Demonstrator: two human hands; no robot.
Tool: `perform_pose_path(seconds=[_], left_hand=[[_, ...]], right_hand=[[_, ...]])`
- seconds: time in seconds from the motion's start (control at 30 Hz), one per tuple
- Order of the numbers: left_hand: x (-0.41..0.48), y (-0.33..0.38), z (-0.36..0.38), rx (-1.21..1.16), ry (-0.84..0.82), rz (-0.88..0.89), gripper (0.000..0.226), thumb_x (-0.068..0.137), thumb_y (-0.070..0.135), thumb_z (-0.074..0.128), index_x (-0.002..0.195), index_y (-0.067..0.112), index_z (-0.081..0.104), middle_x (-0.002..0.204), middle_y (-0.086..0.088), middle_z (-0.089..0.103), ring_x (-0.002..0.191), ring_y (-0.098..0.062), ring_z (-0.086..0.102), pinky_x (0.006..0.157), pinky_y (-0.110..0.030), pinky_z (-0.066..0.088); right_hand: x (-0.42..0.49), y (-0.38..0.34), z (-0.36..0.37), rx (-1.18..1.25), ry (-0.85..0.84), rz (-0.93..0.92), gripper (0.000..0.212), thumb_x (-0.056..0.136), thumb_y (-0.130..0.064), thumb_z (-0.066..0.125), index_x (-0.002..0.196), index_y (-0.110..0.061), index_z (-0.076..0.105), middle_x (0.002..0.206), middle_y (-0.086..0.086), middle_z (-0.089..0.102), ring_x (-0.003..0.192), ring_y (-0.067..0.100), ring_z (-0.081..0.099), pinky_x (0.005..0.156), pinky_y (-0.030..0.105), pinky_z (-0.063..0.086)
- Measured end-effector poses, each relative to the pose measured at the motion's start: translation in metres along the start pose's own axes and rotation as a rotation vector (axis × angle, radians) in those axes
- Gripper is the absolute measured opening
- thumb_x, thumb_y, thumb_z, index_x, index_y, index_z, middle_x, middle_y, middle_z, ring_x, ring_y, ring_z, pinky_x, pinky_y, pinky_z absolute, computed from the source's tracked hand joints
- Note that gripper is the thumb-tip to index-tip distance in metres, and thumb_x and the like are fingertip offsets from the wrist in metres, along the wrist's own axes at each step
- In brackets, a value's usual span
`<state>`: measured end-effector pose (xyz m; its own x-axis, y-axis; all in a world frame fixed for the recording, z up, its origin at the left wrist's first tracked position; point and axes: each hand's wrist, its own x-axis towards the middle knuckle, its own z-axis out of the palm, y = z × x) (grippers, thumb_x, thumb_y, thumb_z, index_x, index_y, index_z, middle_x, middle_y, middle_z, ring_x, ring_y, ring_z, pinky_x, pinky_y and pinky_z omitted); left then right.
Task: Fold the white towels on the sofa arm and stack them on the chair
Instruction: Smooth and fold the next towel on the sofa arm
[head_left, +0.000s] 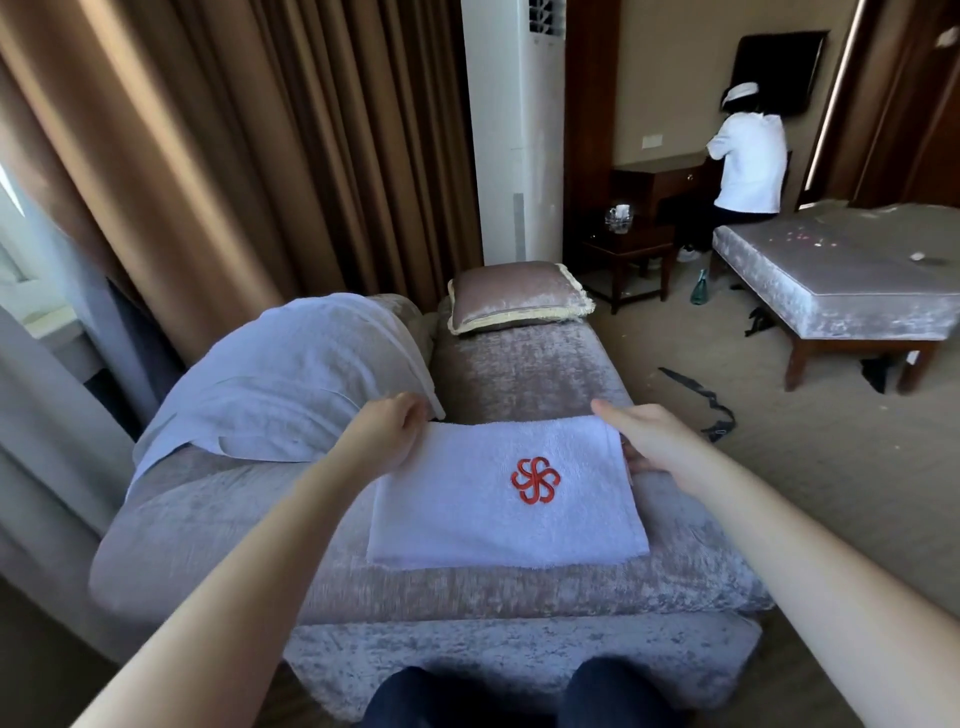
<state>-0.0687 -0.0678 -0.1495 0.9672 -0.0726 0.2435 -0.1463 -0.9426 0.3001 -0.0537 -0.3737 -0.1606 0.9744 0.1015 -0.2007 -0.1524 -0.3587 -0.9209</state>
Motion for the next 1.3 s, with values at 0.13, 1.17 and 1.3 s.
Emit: perform_pose_path(seconds=[0.13,1.17,1.3], left_hand=[[0.003,-0.006,0.005,-0.126,-0.131,-0.113,0.035,0.104,0.03,0.039,0.105,0.01,0.067,0.104,-0.006,0.067,0.097,-0.023,0.059,0.081,-0.029,0.041],[-0.072,-0.01,0.058,0.078,0.133,0.173,0.071,0.103,0.051,0.01,0.147,0.002,0.037,0.154,-0.016,0.034,0.146,-0.029,0.024,0.12,-0.041,0.014],[-0.076,-0.006,0.054,-0.17,0.175,0.089,0.064,0.103,0.051,0.018,0.149,0.01,0.033,0.157,-0.006,0.027,0.148,-0.02,0.02,0.121,-0.033,0.012]], right_hand=[[0.01,0.001,0.018,-0.077,0.147,-0.154,0.048,0.099,-0.024,0.051,0.058,-0.017,0.027,0.05,0.003,0.027,0.039,0.018,0.029,0.045,0.026,0.023],[-0.013,0.044,0.064,-0.685,0.197,-0.439,0.052,0.104,-0.041,0.03,0.151,-0.018,0.031,0.158,-0.005,0.025,0.146,0.01,0.018,0.119,0.027,0.013],[-0.024,0.045,0.052,-0.264,0.22,-0.394,0.045,0.103,-0.03,0.04,0.146,-0.019,0.039,0.152,-0.005,0.036,0.139,0.012,0.034,0.109,0.023,0.026]])
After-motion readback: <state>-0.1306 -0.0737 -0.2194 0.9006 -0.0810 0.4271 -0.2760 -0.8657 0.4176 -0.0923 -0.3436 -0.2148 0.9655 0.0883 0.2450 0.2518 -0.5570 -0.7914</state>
